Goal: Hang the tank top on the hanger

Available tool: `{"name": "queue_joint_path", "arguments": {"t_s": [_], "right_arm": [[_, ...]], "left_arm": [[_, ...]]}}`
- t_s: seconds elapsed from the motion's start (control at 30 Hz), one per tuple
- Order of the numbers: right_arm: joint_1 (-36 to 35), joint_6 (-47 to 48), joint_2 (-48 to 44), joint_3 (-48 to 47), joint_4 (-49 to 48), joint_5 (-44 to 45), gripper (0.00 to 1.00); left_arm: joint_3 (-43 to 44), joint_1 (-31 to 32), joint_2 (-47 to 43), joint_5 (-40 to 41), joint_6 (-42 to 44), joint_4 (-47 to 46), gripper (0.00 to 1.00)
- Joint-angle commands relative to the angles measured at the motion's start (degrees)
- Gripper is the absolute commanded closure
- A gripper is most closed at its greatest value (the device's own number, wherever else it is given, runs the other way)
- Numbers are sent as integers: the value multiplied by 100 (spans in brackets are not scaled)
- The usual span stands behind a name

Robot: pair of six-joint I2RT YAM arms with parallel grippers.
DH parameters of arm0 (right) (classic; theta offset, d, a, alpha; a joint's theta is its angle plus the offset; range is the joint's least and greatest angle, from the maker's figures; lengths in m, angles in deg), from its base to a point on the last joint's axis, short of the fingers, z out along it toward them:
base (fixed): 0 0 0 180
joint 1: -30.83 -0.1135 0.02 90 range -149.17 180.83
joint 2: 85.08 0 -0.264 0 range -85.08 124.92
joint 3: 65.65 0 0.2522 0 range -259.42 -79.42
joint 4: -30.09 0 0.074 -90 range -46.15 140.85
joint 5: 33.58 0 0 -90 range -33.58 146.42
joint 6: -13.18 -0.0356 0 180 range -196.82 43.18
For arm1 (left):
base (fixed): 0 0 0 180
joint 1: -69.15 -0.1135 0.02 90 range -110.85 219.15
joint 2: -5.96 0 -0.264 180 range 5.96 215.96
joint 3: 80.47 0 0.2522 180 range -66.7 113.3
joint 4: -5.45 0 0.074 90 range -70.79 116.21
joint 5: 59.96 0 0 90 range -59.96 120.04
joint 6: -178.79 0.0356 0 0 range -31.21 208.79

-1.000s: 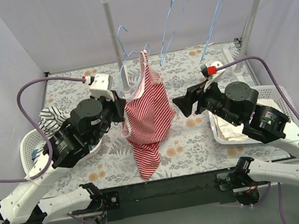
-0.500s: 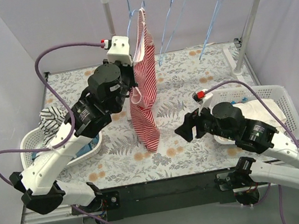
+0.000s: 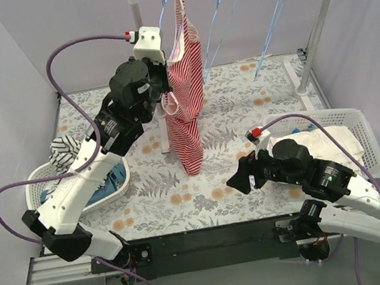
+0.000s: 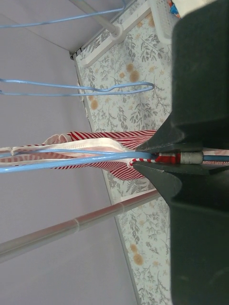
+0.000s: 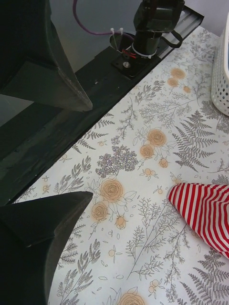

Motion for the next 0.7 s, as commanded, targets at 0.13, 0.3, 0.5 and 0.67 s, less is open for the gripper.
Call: {"name": "queue_joint_path", "arguments": {"t_s": [0.13,0.3,0.5,0.67], "right_arm": [[-30,118,143,42,-60,-197,25],[-30,250,292,-72,-34,-337,25],[-30,294,530,-336,54,-382,25],[-30,312,556,-363,2,-302,25]], "left_arm": [[687,-663,264,-1180,-342,88,100],[987,-944,633,-1584,-447,159,100],[1076,-1331,897,-1909,-737,326,100],[706,-1622,836,-2200,-913,230,100]]}}
